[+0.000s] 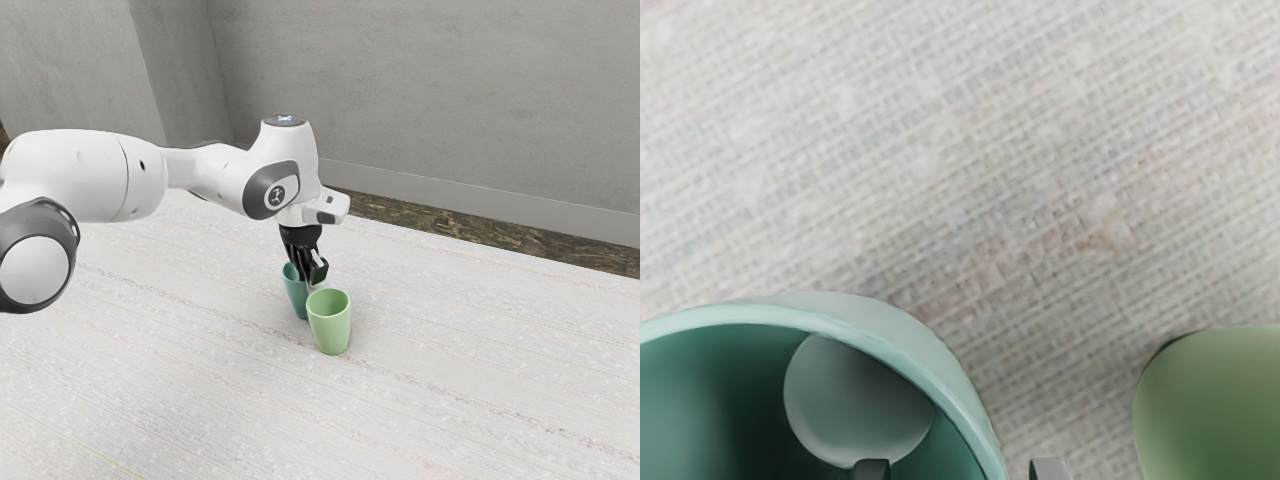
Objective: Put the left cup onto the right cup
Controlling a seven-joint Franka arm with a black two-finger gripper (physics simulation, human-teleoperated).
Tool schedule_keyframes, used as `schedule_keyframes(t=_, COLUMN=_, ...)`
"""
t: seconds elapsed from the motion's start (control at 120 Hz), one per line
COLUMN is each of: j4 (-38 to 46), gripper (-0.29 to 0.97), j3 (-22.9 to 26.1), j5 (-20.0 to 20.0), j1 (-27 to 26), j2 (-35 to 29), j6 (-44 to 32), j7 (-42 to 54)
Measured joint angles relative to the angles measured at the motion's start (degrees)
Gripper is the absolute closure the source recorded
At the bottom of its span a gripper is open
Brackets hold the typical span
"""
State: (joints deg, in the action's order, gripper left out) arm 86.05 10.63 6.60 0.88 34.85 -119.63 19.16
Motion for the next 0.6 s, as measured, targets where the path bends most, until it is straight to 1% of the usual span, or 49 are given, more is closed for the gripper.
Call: schedule_keyframes(t=0.6, j4=0.3, gripper=0.73, j3=0.0, j5=-0.1, j1=0.0, j2=0.3, j6=-0.8, j7=-0.1)
